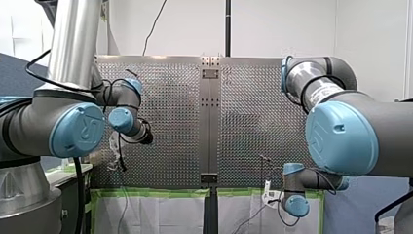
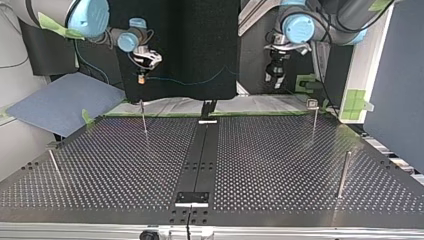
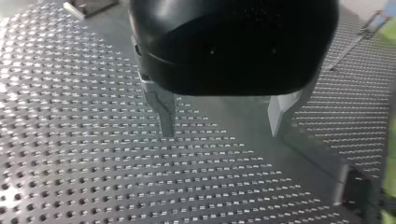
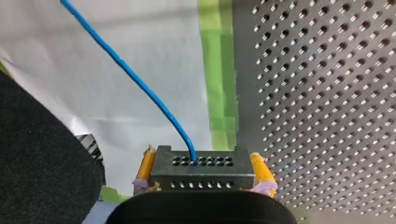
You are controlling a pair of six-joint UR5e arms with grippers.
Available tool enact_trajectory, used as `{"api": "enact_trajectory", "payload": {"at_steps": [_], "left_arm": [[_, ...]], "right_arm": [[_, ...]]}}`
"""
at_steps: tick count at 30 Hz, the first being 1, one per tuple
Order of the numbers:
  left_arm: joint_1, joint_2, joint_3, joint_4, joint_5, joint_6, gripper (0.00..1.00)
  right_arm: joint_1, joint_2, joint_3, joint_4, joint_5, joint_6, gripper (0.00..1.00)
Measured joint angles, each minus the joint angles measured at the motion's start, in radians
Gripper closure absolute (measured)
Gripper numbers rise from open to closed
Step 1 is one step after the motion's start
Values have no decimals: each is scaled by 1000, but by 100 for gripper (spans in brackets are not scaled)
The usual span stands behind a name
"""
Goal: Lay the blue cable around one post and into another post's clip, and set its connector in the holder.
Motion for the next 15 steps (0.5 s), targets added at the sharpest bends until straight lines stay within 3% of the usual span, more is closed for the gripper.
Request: {"api": "enact_trajectory", "payload": {"at_steps": [4, 9, 15], "left_arm": [[-34, 0, -18, 3, -32, 33, 0], [-80, 0, -22, 6, -38, 50, 0], [-138, 0, -23, 40, -26, 47, 0]], "right_arm": [[36, -36, 6, 34, 35, -1, 100], [83, -83, 9, 81, 78, 5, 100], [144, -144, 9, 141, 83, 26, 100]]}}
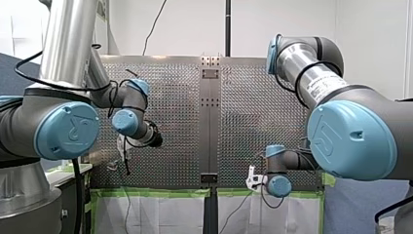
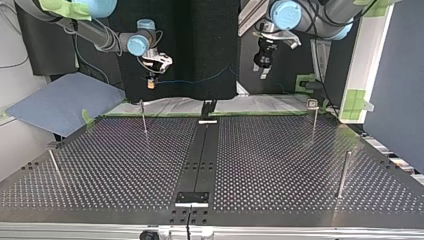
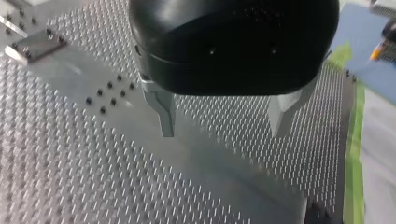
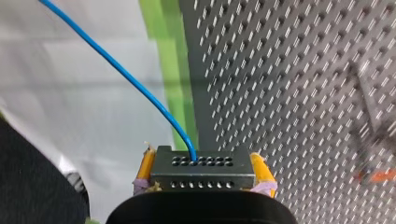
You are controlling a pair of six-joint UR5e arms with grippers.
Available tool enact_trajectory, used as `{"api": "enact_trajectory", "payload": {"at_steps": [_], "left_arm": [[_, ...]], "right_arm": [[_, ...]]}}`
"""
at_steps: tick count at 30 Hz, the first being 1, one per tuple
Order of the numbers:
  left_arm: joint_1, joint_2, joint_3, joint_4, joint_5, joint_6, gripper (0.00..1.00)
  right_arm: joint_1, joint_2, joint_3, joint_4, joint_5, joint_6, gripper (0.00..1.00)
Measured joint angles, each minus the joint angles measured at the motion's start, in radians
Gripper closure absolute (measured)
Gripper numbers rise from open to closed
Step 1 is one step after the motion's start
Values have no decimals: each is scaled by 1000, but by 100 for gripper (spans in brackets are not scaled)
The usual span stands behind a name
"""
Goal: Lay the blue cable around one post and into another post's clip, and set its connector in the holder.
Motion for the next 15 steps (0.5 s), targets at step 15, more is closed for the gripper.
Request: {"api": "enact_trajectory", "payload": {"at_steps": [15], "left_arm": [[-45, -1, -29, 94, -31, -5, 0]], "right_arm": [[85, -134, -17, 105, -80, 66, 100]]}}
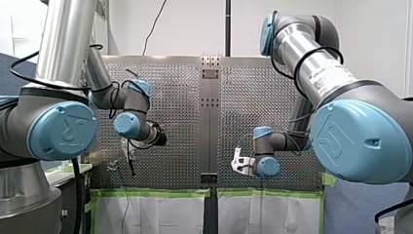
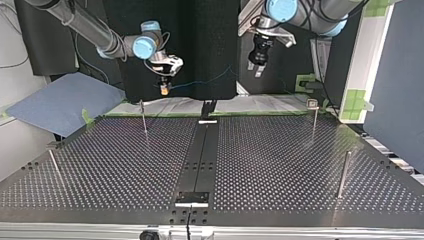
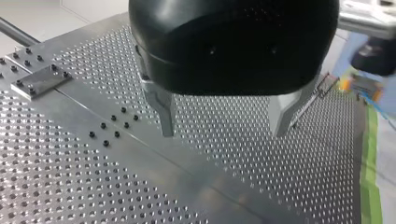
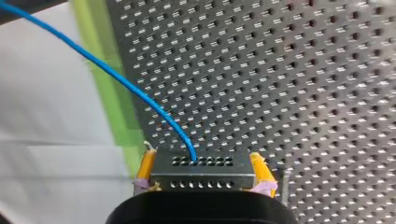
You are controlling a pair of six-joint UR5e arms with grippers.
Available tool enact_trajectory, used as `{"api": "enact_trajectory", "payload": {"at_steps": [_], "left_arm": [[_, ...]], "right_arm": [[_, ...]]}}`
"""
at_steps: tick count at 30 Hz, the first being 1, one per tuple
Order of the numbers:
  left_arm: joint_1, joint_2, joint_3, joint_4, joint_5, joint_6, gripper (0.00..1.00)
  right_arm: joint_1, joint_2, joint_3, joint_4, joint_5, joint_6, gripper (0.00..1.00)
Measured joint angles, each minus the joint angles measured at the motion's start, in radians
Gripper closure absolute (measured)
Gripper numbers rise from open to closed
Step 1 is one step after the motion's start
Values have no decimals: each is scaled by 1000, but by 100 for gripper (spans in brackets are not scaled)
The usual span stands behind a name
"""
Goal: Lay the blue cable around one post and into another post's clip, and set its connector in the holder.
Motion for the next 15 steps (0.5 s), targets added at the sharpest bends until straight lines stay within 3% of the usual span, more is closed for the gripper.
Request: {"api": "enact_trajectory", "payload": {"at_steps": [7, 15], "left_arm": [[6, -2, -51, 58, -42, 39, 0], [1, -6, -60, 87, -60, 75, 0]], "right_arm": [[-7, -58, -25, 46, -30, 6, 100], [-3, -123, -29, 56, -72, 5, 100]]}}
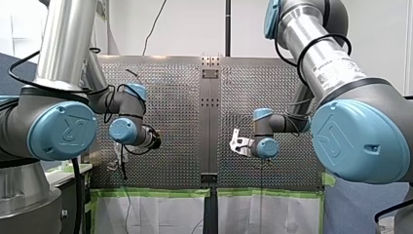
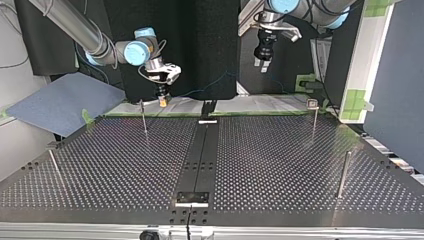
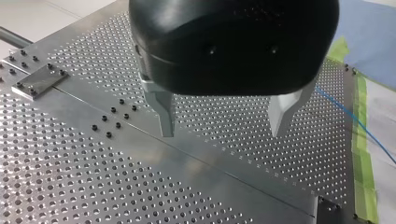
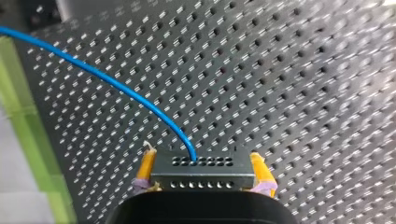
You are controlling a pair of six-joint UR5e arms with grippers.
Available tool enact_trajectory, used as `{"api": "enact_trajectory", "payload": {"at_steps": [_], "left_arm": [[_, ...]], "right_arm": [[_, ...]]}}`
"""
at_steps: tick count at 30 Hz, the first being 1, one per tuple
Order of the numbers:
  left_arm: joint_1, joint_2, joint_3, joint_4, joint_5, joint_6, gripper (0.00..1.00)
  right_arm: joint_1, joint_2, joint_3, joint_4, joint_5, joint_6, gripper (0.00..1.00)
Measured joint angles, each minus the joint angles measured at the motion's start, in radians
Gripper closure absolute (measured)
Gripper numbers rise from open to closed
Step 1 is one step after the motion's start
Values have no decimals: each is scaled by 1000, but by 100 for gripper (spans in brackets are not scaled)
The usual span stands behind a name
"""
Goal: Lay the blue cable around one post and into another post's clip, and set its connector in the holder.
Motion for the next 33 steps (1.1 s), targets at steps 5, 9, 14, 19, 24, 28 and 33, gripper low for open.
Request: {"api": "enact_trajectory", "payload": {"at_steps": [5, 9, 14, 19, 24, 28, 33], "left_arm": [[-4, -2, 0, -2, -4, 6, 0], [-5, -19, 1, -2, -1, 7, 0], [-6, -60, 3, 26, 30, 12, 0], [-15, -102, 21, 44, 67, 13, 0], [-28, -117, 56, 15, 75, 25, 0], [-39, -118, 82, -1, 74, 29, 0], [-56, -118, 116, -26, 58, 29, 0]], "right_arm": [[3, -43, 0, 0, -17, -7, 100], [7, -81, -3, 3, -45, -21, 100], [15, -127, -13, 26, -73, -23, 100], [27, -172, -16, 40, -84, -25, 100], [44, -210, -17, 58, -88, -24, 100], [61, -237, -17, 62, -85, -22, 100], [76, -279, -17, 56, -82, -14, 100]]}}
